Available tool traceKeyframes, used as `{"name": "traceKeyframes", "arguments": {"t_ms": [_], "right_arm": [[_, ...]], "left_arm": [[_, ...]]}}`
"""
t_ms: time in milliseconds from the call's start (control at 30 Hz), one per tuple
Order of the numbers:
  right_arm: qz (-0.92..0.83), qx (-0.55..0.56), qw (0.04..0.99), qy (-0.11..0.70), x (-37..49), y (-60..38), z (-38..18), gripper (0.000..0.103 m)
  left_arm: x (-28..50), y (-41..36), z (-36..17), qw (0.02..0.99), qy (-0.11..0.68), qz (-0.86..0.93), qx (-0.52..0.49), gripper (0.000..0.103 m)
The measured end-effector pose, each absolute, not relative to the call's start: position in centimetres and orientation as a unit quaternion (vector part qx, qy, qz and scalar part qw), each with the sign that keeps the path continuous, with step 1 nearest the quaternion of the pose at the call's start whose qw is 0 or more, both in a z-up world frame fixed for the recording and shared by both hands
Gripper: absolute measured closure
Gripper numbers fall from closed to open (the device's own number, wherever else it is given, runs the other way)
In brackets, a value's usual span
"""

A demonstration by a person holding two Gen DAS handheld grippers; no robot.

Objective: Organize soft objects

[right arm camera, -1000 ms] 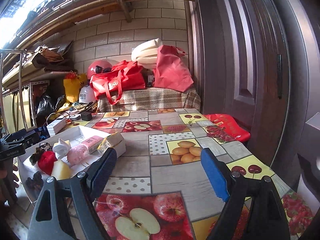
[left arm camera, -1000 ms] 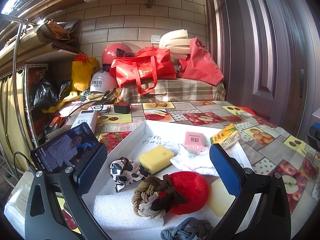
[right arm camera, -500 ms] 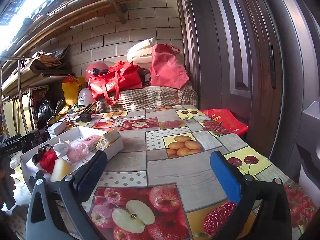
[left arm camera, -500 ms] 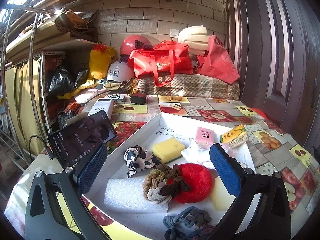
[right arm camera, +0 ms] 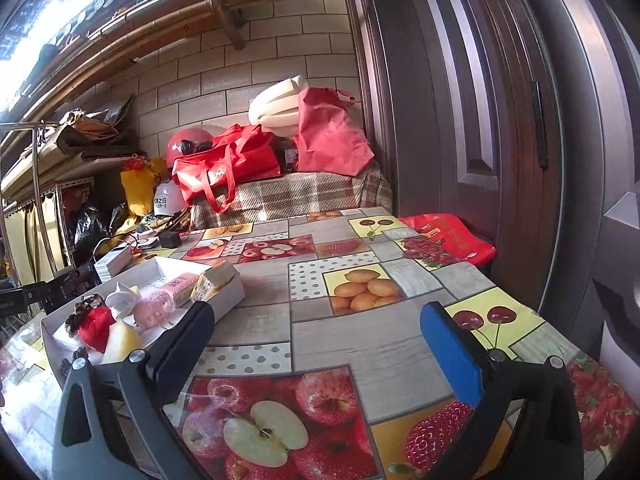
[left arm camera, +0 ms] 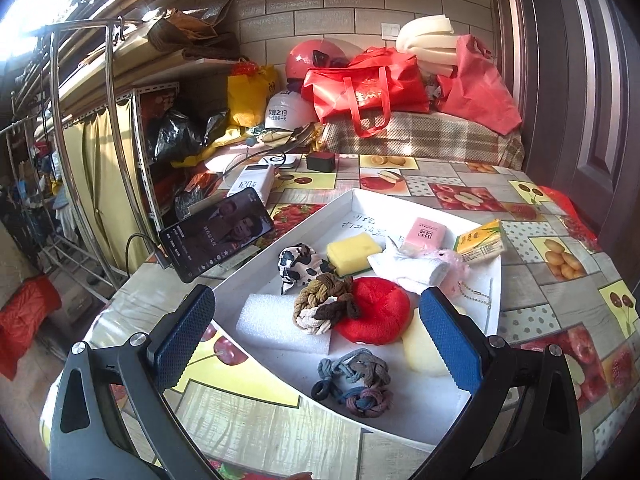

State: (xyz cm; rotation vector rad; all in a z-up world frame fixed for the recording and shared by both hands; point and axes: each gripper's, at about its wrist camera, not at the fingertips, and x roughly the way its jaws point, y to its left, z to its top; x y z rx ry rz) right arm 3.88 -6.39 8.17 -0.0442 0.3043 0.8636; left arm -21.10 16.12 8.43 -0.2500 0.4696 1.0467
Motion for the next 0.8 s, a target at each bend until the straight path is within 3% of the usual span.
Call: {"name": "traceKeyframes", "arguments": {"t_ms": [367,800], "right_arm": [[0.421,0.006,0.894,0.153,4.5,-7.2,8.2,0.000],[0.421,0.015,0.893,0.159,4.7,-7.4,8.2,0.000]], "left_arm": [[-18.9,12.8,9.2,0.836,0.241,0.489,-0.062,0.000],[-17.9,12.6,8.1,0.846,0.266,0.453,-0.092,0.000]]}}
